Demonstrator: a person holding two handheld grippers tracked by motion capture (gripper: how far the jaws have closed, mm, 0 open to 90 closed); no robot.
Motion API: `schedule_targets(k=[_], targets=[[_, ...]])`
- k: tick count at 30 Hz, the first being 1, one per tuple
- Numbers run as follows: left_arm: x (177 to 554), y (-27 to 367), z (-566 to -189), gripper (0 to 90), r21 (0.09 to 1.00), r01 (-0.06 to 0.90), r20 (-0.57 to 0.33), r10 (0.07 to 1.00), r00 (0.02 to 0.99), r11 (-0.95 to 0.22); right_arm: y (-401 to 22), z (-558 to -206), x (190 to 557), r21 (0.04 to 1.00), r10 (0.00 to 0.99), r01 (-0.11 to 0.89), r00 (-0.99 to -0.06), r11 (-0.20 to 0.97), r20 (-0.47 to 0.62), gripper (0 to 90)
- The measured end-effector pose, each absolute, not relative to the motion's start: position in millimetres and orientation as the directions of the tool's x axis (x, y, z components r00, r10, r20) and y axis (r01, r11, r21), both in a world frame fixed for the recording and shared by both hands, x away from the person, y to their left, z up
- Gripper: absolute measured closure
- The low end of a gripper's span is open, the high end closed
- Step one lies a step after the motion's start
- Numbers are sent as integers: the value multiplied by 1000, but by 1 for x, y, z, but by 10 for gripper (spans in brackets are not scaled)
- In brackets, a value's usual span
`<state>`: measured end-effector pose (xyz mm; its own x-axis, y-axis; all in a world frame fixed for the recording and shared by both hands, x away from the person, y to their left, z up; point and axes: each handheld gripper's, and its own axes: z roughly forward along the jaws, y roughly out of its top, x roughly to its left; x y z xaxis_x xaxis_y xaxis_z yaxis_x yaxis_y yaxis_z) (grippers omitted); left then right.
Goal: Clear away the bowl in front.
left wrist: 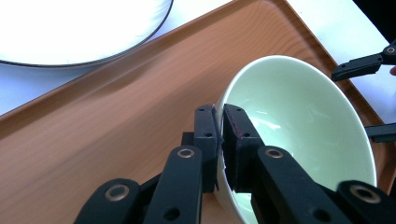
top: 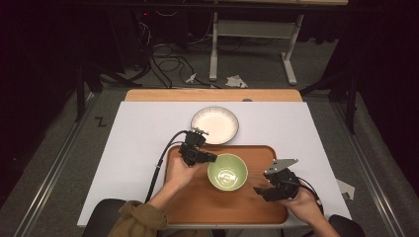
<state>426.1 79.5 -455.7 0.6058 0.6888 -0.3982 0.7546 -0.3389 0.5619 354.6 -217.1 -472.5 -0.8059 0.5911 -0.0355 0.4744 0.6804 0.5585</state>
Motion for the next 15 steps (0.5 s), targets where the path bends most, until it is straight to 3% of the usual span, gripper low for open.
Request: schedule_targets(k=[7,15], targets=[[425,76,-457,797,560,750,-387,689,613,-352,-217,-473,355,558,591,475,-806,680,-35,355],[419,81,-448,631,595,727,-392,667,634,-343,-217,-472,354,562,596,479,-802,675,-32,355]])
